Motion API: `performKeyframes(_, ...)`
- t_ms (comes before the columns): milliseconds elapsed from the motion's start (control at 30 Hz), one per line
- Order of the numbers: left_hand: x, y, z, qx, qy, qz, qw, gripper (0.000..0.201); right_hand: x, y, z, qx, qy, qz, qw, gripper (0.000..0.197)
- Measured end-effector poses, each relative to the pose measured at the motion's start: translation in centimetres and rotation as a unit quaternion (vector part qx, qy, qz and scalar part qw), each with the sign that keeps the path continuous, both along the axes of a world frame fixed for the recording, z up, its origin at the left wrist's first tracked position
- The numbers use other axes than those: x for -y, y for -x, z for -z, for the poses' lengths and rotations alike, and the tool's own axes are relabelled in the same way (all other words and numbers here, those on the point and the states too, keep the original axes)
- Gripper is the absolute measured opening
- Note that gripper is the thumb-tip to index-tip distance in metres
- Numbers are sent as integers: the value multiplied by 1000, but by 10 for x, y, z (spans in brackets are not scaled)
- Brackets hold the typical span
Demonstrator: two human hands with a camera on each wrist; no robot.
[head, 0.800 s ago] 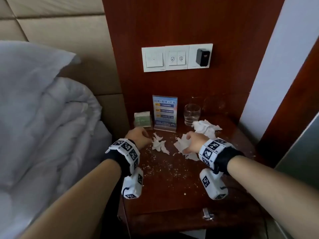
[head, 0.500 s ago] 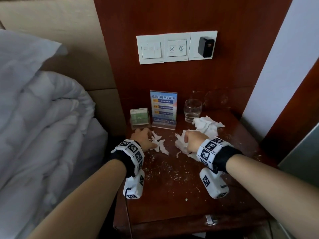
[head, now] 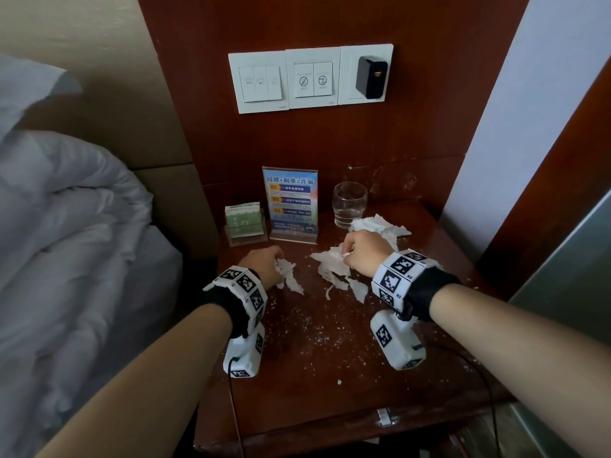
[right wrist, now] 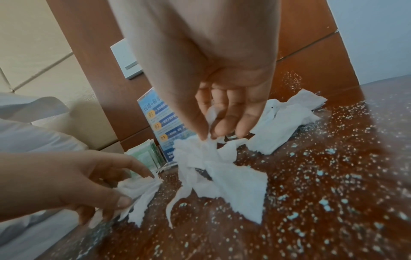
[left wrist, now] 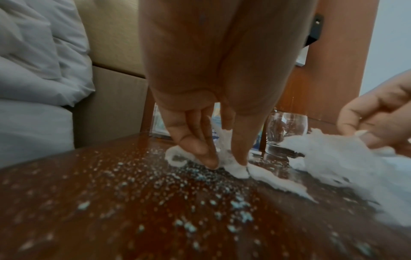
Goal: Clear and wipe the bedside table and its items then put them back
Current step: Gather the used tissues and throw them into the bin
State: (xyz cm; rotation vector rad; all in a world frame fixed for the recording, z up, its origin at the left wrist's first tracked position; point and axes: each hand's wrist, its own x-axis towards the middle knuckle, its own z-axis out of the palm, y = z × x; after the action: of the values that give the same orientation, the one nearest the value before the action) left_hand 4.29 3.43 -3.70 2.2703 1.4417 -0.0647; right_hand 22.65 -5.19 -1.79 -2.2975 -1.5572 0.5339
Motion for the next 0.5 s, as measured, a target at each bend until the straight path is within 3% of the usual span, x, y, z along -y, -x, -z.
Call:
performKeyframes(133, 2, -5, -4, -5, -25, -5, 1000, 33, 5, -1, -2, -14, -17, 8, 1000, 11)
performKeyframes(500, 16, -3, -56, 103, -79, -72, 989, 37, 25, -4, -46, -26, -111, 60, 992, 12)
